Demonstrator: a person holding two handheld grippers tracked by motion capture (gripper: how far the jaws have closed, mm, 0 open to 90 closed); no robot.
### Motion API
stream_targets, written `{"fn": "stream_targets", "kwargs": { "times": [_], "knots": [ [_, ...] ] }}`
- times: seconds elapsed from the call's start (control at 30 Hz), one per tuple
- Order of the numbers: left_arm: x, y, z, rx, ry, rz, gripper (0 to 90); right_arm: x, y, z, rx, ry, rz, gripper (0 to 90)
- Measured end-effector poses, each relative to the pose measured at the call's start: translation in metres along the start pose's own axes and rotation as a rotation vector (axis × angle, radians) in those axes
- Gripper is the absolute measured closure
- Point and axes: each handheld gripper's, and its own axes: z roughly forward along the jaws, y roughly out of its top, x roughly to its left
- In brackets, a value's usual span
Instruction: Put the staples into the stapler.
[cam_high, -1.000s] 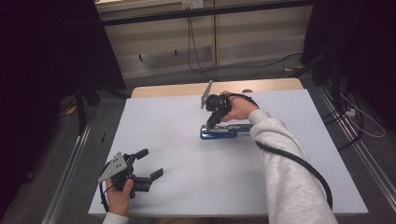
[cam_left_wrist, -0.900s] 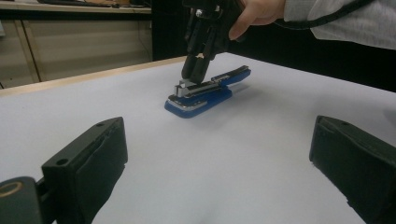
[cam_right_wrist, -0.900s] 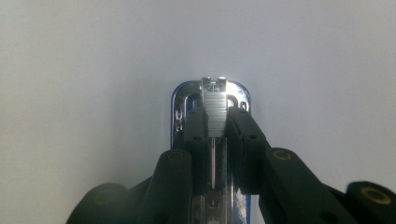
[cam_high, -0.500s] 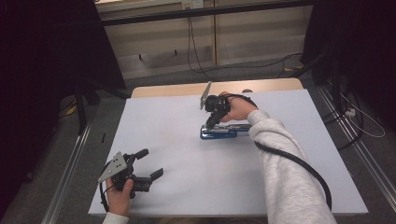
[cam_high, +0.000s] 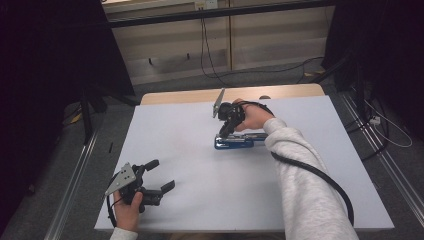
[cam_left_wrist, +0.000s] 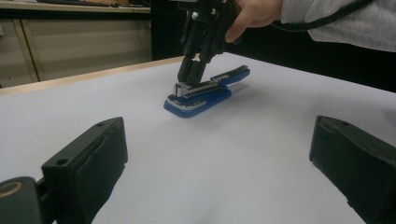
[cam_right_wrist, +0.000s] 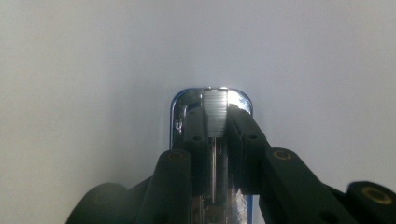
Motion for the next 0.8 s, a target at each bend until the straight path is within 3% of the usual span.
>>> {"fn": "stream_targets", "kwargs": {
  "times": [0.3, 0.8],
  "knots": [
    [0.000, 0.000, 0.000, -0.001, -0.003, -0.007, 4.3, 0.001, 0.000, 0.002, -0.012, -0.007, 0.013, 71.0],
    [0.001, 0.003, 0.006, 0.000, 0.001, 0.013, 4.2, 0.007, -0.023, -0.016, -0.140, -0.030, 0.108, 56.4]
  ]
}}
